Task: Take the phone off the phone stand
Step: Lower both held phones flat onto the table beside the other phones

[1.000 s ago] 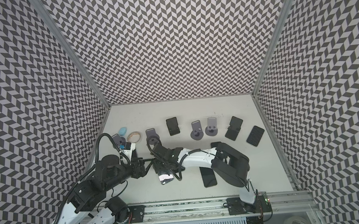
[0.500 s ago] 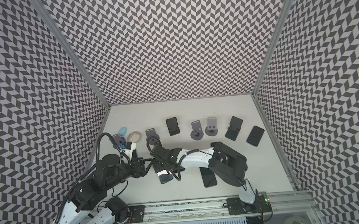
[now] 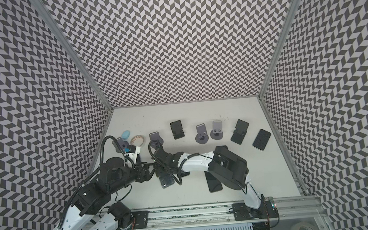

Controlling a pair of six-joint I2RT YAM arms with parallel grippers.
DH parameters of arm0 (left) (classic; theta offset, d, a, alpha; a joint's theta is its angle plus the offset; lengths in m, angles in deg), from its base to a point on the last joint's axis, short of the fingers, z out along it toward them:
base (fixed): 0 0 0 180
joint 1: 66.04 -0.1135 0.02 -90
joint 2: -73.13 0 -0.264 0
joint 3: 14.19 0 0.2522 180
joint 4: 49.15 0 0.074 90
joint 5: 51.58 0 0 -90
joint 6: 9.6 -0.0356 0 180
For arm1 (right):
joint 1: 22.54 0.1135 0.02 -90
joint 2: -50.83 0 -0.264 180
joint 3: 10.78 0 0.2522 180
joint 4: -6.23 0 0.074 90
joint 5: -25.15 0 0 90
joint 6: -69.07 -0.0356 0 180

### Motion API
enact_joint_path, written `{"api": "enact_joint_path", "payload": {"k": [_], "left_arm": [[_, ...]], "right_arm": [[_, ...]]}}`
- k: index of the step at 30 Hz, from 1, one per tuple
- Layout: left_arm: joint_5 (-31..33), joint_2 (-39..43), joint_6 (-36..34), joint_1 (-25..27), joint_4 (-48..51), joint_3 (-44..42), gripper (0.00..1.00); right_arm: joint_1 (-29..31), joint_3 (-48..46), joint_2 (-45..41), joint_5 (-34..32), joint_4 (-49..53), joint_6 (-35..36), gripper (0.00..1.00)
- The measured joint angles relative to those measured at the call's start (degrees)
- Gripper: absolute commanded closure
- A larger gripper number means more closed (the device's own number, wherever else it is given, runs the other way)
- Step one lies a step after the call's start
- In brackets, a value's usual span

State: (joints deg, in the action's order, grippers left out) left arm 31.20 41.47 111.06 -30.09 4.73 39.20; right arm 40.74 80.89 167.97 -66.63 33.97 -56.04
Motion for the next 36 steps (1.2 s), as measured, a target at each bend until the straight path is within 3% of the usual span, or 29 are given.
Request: {"api": "enact_joint_path", "payload": {"k": [36], "left_arm": [[-1.0, -0.9, -1.1, -2.3, 1.1, -0.6, 0.2]], "right_arm": [[1.0, 2.5, 4.1, -3.7, -4.4, 0.0, 0.3]]}}
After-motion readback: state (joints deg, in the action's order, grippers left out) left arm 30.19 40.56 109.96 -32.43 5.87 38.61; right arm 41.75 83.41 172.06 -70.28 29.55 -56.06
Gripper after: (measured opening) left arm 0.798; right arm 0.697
